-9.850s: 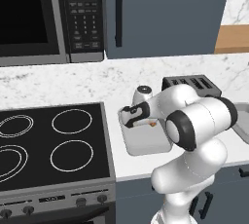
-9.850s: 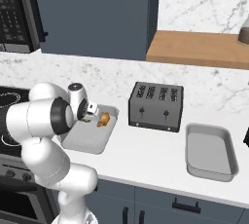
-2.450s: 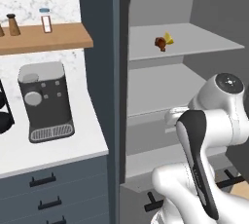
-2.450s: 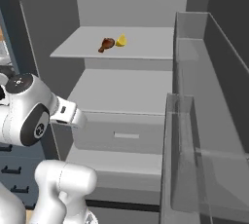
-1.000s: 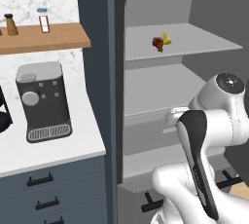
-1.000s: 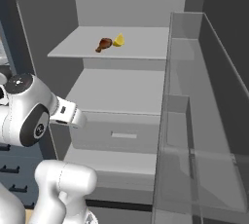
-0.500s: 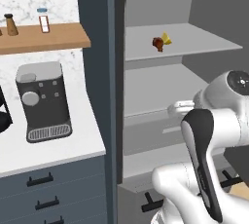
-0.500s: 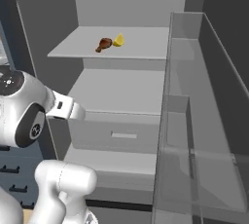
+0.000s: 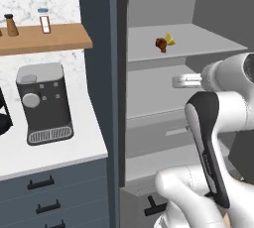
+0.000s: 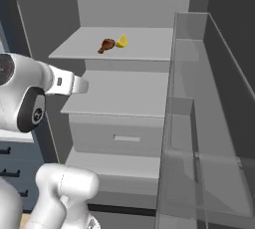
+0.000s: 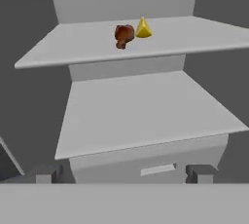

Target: Place one lemon wedge and one chicken drumstick in each tupperware on the nearby counter, to pack two identical lunches.

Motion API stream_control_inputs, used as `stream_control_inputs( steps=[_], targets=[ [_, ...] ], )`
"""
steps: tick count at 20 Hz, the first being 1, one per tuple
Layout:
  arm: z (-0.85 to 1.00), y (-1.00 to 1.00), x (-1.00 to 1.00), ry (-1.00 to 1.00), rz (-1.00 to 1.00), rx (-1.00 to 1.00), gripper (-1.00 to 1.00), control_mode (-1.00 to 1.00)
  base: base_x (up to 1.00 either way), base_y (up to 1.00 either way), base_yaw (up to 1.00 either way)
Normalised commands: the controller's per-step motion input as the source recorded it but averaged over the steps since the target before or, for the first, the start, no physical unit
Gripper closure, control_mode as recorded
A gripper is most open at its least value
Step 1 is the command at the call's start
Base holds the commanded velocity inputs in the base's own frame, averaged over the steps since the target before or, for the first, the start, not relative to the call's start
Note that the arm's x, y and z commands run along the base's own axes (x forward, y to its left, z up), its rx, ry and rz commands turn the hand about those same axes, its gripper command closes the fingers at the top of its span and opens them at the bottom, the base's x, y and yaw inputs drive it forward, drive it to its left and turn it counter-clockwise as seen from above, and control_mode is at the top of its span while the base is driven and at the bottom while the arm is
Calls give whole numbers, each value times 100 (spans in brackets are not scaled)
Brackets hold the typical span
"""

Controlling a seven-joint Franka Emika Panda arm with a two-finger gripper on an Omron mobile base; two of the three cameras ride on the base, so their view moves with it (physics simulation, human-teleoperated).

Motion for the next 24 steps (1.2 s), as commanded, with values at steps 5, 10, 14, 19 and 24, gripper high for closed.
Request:
stream_control_inputs(
  steps=[5, 10, 14, 19, 24],
  targets=[
    [52, -2, 67, -5, 0, -2, -100, -100, 0, 0, 0],
    [5, -11, 97, 0, 0, 0, -100, -100, 0, 0, 0],
    [1, -1, 86, 0, -1, 0, -100, -100, 0, 0, 0],
    [15, 0, 64, 7, 0, 0, -100, -100, 0, 0, 0],
    [-4, 0, 75, 5, 0, 0, -100, -100, 0, 0, 0]
  ],
)
